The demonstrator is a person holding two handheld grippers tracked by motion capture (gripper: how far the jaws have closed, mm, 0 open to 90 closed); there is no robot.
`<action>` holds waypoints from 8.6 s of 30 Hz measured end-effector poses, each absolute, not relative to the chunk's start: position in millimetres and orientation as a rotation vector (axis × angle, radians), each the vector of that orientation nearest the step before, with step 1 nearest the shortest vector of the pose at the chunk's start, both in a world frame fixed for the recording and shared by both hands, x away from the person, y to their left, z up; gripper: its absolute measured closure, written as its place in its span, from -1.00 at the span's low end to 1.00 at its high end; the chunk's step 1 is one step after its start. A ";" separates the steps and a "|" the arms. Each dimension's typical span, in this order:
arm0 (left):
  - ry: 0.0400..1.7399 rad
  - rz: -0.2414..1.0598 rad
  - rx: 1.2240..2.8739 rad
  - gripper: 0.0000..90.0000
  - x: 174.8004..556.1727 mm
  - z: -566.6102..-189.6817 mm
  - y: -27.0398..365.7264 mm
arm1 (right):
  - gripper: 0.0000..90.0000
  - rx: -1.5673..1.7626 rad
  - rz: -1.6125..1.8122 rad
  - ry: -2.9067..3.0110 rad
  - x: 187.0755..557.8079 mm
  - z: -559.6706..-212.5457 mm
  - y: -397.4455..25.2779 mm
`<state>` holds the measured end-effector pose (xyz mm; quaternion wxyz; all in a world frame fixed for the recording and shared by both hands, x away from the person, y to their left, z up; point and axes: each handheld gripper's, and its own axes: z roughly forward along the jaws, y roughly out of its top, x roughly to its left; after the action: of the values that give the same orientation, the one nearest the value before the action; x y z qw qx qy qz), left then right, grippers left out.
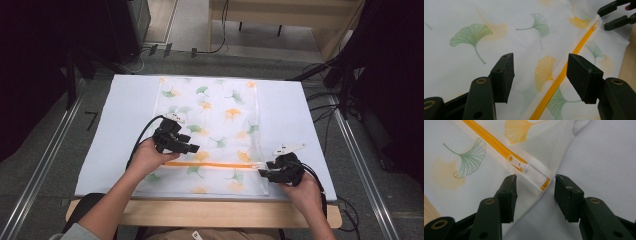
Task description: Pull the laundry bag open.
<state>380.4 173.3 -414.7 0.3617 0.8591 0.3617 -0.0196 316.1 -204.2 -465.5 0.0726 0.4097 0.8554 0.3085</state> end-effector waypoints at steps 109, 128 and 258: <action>0.553 -0.158 2.310 0.35 351.9 -444.3 17.3 | 0.88 1.184 1.162 2.553 313.0 -426.5 -193.0; 0.640 -0.247 2.266 0.81 355.9 -443.3 14.1 | 0.88 1.172 1.135 2.563 312.5 -426.9 -189.1; 0.717 -0.280 2.279 1.00 367.4 -443.4 59.7 | 0.88 1.174 1.162 2.562 311.9 -425.2 -195.8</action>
<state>367.4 59.7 -443.4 0.3598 0.8840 0.2782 -0.1085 311.9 -195.8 -425.2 0.0464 0.3848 0.8395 0.3808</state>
